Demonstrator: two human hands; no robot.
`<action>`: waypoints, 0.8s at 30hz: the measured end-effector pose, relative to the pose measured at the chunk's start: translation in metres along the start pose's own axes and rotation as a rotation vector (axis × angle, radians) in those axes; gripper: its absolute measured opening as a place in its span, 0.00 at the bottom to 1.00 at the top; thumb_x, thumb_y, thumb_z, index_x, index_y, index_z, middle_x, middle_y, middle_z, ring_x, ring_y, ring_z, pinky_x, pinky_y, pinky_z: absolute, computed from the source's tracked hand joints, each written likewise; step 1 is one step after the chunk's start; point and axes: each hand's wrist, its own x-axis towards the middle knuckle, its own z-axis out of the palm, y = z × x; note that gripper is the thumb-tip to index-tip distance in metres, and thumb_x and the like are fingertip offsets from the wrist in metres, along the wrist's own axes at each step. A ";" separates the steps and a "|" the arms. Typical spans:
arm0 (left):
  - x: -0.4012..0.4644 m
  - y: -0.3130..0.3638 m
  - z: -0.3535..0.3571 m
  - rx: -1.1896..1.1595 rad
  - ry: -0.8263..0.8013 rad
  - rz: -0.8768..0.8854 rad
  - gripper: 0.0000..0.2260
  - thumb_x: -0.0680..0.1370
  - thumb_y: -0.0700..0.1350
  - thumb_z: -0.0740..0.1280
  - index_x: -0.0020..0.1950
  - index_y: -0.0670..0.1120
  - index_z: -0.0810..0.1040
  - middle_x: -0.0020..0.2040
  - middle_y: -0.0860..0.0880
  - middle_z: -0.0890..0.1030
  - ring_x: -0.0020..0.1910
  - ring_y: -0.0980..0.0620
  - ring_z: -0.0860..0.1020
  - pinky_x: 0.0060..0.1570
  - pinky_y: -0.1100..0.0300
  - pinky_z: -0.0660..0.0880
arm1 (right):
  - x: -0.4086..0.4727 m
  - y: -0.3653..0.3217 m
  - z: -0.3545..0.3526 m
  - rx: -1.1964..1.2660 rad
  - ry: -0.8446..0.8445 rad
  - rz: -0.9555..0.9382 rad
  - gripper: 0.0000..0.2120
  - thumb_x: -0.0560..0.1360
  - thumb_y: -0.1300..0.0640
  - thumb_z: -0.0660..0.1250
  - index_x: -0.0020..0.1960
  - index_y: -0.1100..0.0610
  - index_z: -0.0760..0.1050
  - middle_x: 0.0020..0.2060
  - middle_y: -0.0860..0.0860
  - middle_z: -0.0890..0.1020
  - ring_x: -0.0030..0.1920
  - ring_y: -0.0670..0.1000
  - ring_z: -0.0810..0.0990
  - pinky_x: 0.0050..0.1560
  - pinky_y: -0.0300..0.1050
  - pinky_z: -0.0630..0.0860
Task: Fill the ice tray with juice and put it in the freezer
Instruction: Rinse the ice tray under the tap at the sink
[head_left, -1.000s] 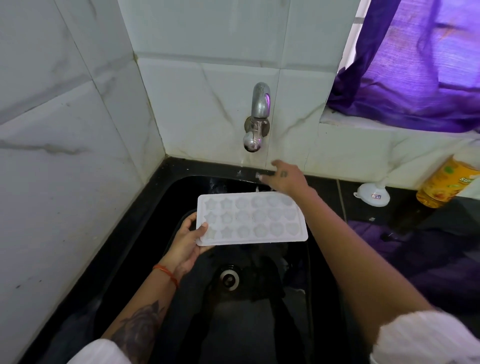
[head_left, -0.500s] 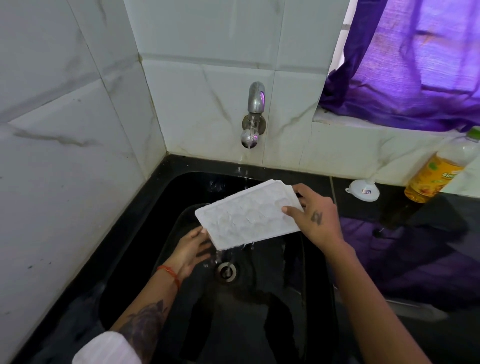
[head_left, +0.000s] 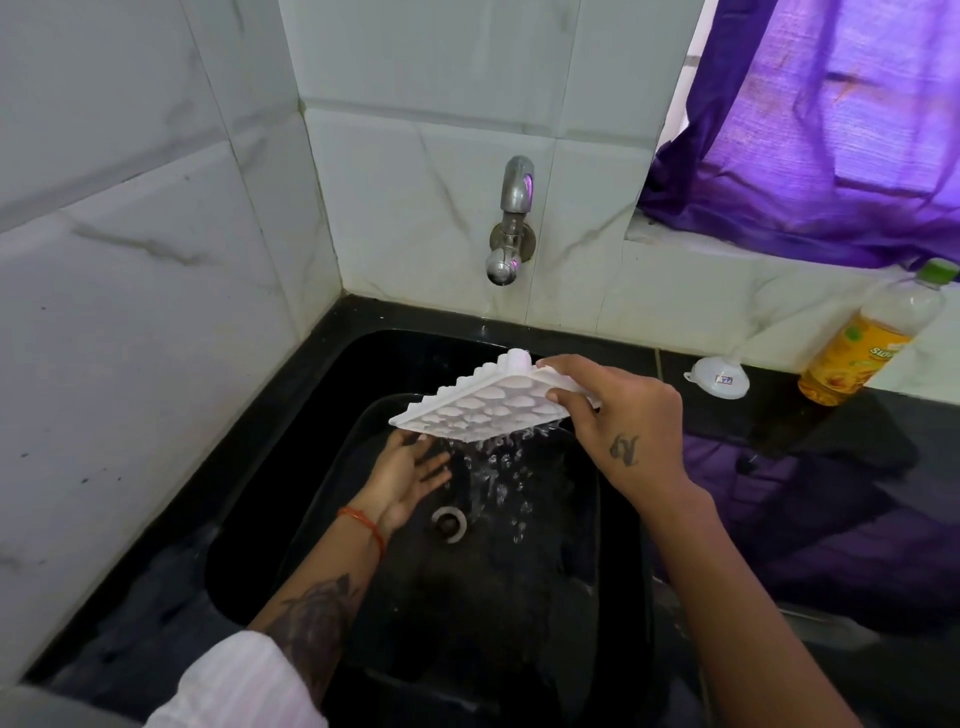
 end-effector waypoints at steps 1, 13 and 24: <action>-0.001 0.002 0.002 -0.028 0.005 0.014 0.16 0.81 0.36 0.54 0.68 0.47 0.66 0.68 0.45 0.72 0.59 0.44 0.74 0.56 0.47 0.72 | -0.001 0.001 -0.002 0.025 0.023 -0.020 0.11 0.68 0.60 0.76 0.49 0.53 0.83 0.34 0.48 0.85 0.32 0.50 0.83 0.31 0.38 0.74; -0.025 0.026 0.024 -0.021 0.014 0.283 0.20 0.79 0.34 0.54 0.66 0.54 0.66 0.58 0.51 0.77 0.58 0.49 0.78 0.52 0.49 0.75 | -0.016 0.017 -0.021 0.131 0.257 -0.256 0.10 0.70 0.71 0.72 0.49 0.61 0.84 0.48 0.57 0.84 0.53 0.57 0.83 0.50 0.51 0.81; -0.034 0.006 0.020 0.172 -0.010 0.234 0.30 0.78 0.32 0.55 0.73 0.60 0.56 0.64 0.55 0.73 0.59 0.53 0.74 0.55 0.47 0.72 | -0.040 0.028 -0.014 0.176 0.216 -0.212 0.12 0.67 0.75 0.71 0.47 0.63 0.84 0.49 0.58 0.84 0.54 0.59 0.82 0.52 0.53 0.80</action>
